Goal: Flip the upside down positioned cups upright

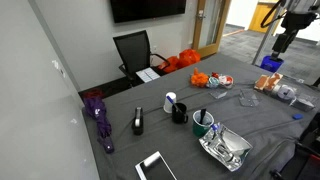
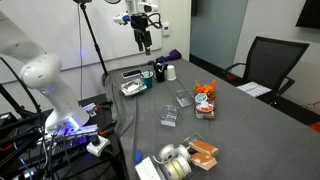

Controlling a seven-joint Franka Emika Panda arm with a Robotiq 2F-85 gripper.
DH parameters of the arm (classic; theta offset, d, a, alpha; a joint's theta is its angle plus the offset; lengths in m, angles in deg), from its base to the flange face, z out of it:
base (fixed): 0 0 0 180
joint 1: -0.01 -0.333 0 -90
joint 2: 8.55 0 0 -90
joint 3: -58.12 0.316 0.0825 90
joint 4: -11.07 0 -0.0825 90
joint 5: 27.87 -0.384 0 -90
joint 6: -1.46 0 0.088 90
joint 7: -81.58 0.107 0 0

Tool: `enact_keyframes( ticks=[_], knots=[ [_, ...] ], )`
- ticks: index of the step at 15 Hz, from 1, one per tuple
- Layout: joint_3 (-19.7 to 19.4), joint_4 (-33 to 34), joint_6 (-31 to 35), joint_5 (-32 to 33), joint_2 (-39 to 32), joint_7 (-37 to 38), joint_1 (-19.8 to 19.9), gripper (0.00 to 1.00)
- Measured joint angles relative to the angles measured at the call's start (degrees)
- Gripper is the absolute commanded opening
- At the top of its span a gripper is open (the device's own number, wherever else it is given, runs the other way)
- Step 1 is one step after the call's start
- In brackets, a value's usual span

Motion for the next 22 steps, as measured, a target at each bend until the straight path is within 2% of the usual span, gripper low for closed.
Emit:
enact_keyframes(
  ticks=[4, 6, 12, 16, 22],
  knots=[
    [0.1, 0.0, 0.0, -0.7, 0.0, 0.4, -0.1, 1.0],
    [0.6, 0.3, 0.7, -4.5, -0.4, 2.6, -0.7, 1.0],
    [5.9, 5.5, 11.7, -14.2, -7.6, 15.2, -4.6, 1.0],
    [8.4, 13.8, 15.2, -15.0, -16.5, 24.2, -5.4, 1.0],
    [9.0, 31.9, 12.8, -14.9, -33.9, 32.3, -6.4, 1.0]
  ],
)
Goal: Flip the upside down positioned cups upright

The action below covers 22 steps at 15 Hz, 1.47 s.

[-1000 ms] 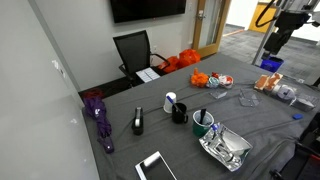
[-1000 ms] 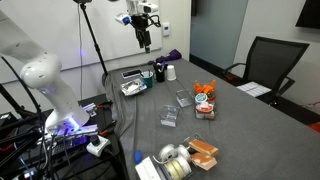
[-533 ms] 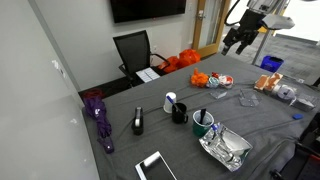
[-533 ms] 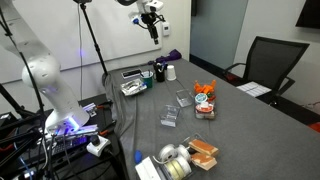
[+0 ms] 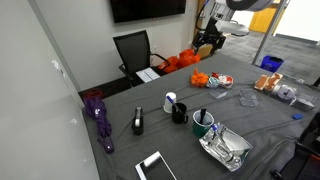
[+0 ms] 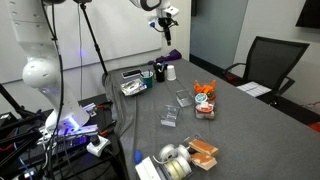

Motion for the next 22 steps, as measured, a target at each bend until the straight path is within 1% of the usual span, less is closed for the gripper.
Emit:
enact_keyframes(
  ticks=[4, 7, 11, 16, 19, 22],
  knots=[
    [0.0, 10.8, -2.8, 0.0, -9.9, 0.2, -0.9, 1.0],
    [0.0, 15.9, -3.7, 0.0, -14.5, 1.0, -1.4, 1.0],
    [-0.1, 17.4, -4.2, 0.0, -15.3, 1.2, -1.5, 1.0],
    [-0.1, 17.6, -4.2, 0.1, -15.5, 1.3, -1.8, 1.0],
    [-0.1, 18.1, -4.2, 1.3, -17.4, 3.2, -3.5, 1.0],
    [-0.3, 20.1, -4.1, 3.4, -20.8, 6.7, -5.6, 1.0]
  ],
)
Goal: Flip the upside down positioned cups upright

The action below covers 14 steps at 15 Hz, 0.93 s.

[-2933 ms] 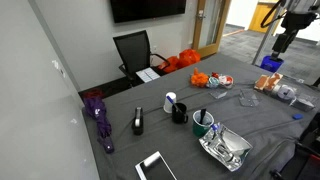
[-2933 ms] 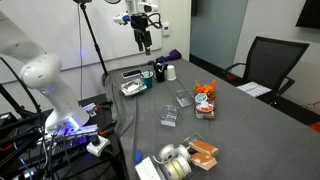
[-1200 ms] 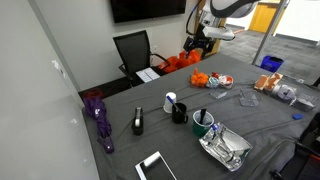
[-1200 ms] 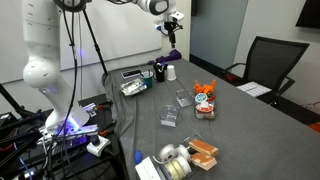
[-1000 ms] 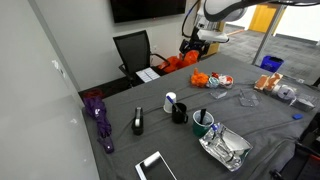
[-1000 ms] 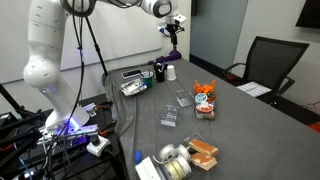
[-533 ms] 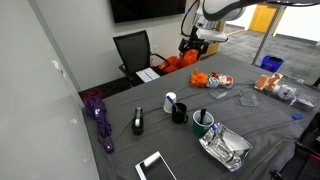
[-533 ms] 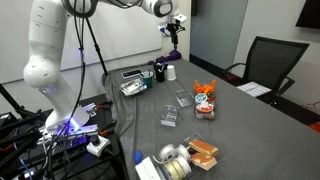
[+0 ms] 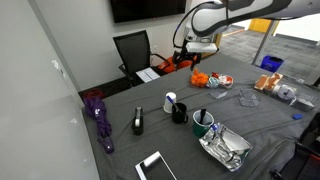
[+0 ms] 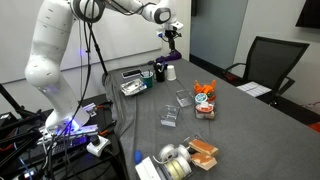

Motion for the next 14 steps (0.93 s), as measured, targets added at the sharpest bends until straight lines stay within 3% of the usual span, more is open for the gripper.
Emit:
enact_keyframes(
  ticks=[7, 14],
  knots=[
    [-1.6, 8.7, -2.6, 3.0, -9.7, 7.1, -3.7, 1.0],
    [-1.6, 18.0, -8.6, 3.1, -18.7, 7.8, -4.1, 1.0]
  ],
)
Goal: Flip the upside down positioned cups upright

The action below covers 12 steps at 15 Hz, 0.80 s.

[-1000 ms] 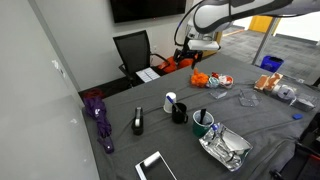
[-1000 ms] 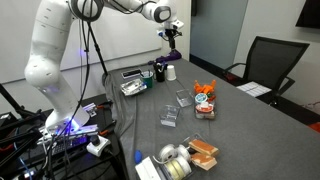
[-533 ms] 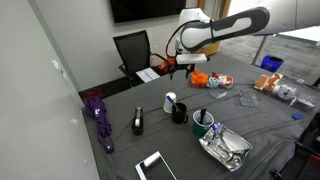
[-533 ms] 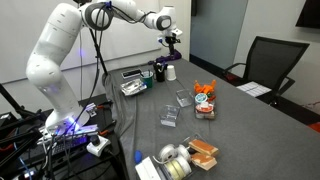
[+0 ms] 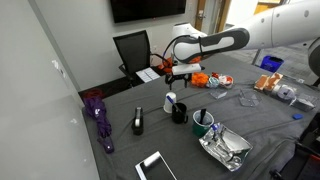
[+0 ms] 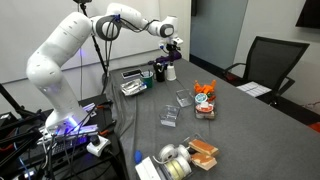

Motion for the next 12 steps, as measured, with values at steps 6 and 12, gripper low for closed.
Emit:
enact_keyframes(
  ticks=[6, 12],
  knots=[
    [0.3, 7.4, -1.1, -0.1, -6.2, -0.4, -0.4, 1.0],
    [1.7, 13.3, -1.2, -1.6, -10.8, -1.1, -0.7, 1.0]
  ],
)
